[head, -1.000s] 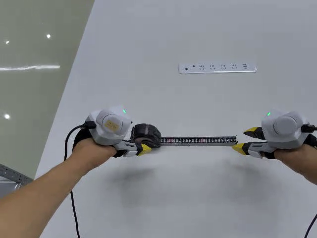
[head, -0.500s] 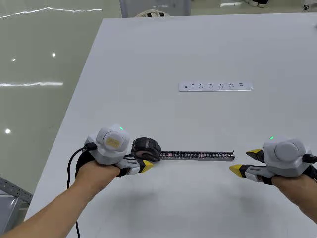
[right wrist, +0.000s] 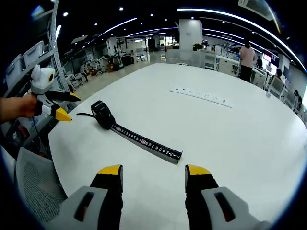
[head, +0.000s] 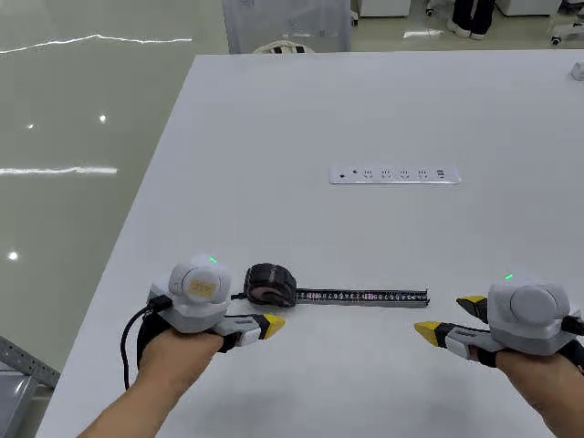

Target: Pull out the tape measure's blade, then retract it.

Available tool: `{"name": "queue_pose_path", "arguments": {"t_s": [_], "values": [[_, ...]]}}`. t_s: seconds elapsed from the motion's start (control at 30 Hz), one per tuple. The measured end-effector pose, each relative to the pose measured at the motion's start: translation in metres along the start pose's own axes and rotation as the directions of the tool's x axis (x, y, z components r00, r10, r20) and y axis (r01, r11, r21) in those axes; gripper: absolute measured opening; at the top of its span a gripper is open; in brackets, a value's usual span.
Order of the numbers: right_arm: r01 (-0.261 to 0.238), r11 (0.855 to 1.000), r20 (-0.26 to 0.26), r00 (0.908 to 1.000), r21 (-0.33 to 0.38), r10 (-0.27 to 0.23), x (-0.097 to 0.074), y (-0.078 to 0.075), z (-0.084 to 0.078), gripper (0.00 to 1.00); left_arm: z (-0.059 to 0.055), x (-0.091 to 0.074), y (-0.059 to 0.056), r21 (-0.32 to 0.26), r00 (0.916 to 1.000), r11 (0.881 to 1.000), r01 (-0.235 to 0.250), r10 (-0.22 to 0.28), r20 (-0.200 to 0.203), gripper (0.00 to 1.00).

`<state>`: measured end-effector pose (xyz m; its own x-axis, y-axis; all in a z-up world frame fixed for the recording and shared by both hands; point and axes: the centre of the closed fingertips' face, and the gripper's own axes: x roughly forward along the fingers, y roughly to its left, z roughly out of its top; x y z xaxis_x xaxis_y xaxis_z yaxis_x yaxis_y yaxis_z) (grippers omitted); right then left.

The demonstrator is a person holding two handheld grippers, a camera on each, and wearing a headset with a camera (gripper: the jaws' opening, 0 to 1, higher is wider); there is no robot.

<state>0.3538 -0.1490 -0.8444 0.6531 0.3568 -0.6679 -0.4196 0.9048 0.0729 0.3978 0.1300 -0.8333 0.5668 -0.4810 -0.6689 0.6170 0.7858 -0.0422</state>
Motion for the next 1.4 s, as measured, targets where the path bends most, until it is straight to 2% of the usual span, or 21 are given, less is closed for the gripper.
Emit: {"name": "queue_pose_path", "arguments": {"t_s": [0.2,0.37,0.5,0.73,0.93,1.2,1.4], "values": [[0.018,1.000,0.013,0.9998,0.019,-0.018,-0.014,0.008,0.000,0.58,-0.008,-0.016,-0.001,-0.044,0.9994,0.998,-0.033,0.033,0.011,0.77],[0.027,0.999,0.020,0.9994,0.024,-0.028,-0.026,0.014,-0.003,0.60,-0.014,-0.029,-0.005,-0.072,0.9982,0.996,-0.056,0.057,0.016,0.84],[0.030,0.999,0.025,0.9992,0.029,-0.031,-0.037,0.021,-0.004,0.62,-0.017,-0.037,-0.011,-0.096,0.9979,0.993,-0.062,0.063,0.014,0.84],[0.043,0.998,0.037,0.9983,0.045,-0.045,-0.055,0.031,-0.006,0.66,-0.019,-0.049,-0.023,-0.118,0.9969,0.990,-0.074,0.076,0.017,0.87],[0.054,0.997,0.047,0.9973,0.058,-0.057,-0.066,0.035,-0.007,0.69,-0.020,-0.060,-0.027,-0.150,0.9955,0.985,-0.088,0.092,0.023,0.88],[0.058,0.996,0.067,0.9958,0.066,-0.063,-0.078,0.046,0.002,0.72,-0.023,-0.075,-0.033,-0.168,0.9949,0.981,-0.093,0.098,0.021,0.89],[0.056,0.996,0.078,0.9951,0.065,-0.061,-0.087,0.055,0.008,0.74,-0.020,-0.087,-0.036,-0.187,0.9944,0.978,-0.097,0.103,0.024,0.93]]}}
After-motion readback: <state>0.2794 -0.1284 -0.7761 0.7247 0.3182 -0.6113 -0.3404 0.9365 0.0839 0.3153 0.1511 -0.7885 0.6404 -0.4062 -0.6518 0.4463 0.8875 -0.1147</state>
